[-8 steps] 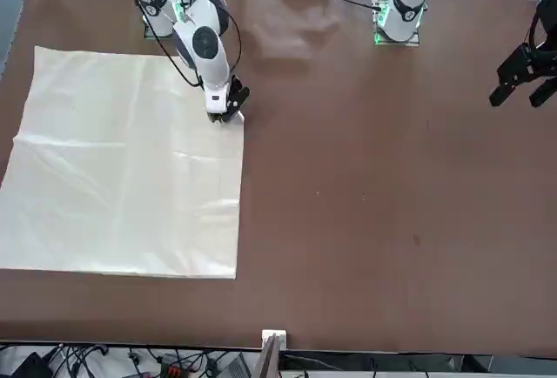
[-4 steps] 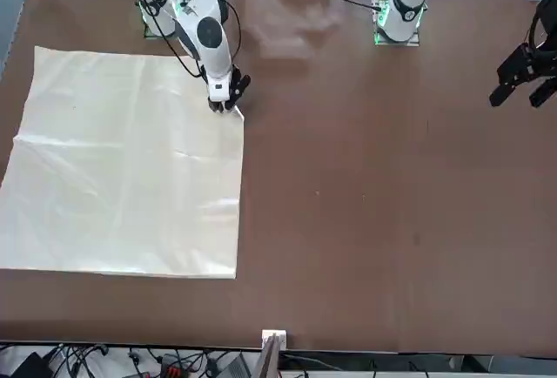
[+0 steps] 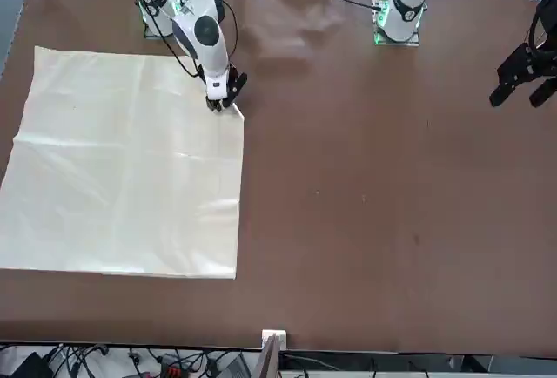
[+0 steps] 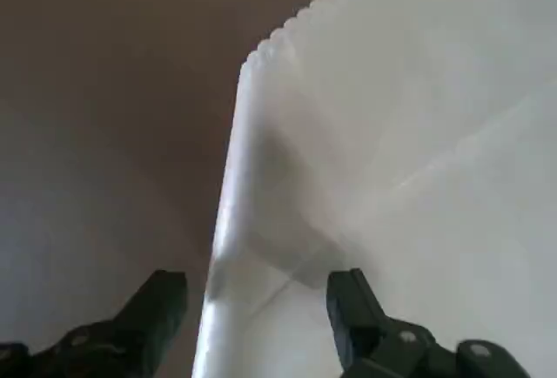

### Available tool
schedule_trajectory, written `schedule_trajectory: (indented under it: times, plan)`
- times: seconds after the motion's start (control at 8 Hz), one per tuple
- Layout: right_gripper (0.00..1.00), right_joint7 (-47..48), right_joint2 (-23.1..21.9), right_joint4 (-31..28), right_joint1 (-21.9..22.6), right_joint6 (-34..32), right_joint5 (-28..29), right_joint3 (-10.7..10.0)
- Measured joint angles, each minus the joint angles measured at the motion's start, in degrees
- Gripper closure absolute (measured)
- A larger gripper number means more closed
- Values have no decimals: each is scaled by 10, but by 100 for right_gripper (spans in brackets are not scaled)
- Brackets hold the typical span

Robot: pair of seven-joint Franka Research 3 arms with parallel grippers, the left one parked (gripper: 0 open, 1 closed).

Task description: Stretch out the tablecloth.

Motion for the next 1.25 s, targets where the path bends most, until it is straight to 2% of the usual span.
schedule_trajectory:
  times: [0.12,0.25,0.5,1.0,1.25]
  plan:
    - [13,0,0,0,-1,1,-5,-2]
    - [19,0,0,0,-1,1,-12,-3]
    - [63,0,-1,0,-1,1,-18,-3]
    - [68,0,-5,0,-1,1,-18,-3]
    - [92,3,-7,0,-2,3,-18,-3]
